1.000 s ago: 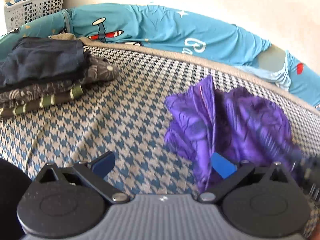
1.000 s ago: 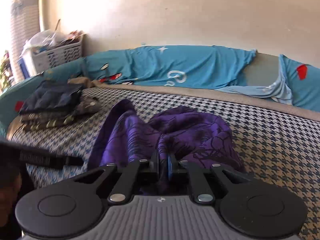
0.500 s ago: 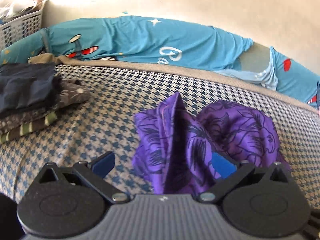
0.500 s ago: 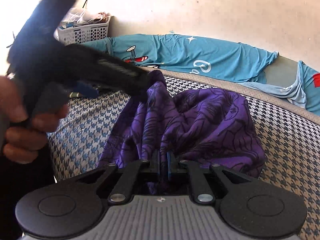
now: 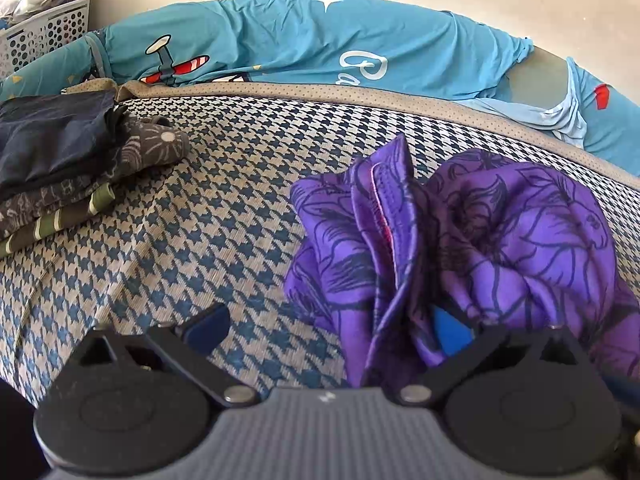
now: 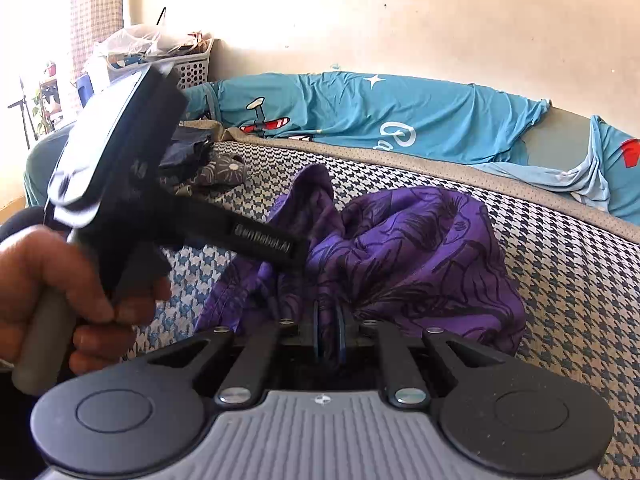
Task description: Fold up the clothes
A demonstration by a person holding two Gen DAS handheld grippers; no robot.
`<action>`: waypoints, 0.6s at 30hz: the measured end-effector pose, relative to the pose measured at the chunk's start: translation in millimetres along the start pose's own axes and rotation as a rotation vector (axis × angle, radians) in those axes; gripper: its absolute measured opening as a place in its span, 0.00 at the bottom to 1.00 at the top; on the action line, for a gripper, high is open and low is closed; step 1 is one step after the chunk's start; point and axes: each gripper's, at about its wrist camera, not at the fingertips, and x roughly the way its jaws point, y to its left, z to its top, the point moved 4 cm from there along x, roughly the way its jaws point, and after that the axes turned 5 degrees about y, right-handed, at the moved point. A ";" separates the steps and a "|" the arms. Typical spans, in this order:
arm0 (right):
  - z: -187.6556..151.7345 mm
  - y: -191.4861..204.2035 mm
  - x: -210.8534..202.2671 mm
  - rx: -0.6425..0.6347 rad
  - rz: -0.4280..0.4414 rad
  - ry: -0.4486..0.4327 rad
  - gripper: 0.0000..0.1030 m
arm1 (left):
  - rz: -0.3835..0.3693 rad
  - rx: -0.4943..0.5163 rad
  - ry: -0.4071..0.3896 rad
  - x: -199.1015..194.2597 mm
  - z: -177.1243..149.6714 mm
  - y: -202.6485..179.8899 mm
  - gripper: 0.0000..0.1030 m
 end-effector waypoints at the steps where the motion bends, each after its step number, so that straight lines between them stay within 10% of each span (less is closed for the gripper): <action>1: 1.1 -1.5 -0.9 0.006 0.005 -0.003 0.13 | -0.006 -0.002 0.001 0.3 -1.8 2.0 1.00; 18: 25.8 -53.3 -10.2 0.256 -0.048 -0.119 0.51 | -0.114 -0.084 0.022 9.7 -11.4 20.0 1.00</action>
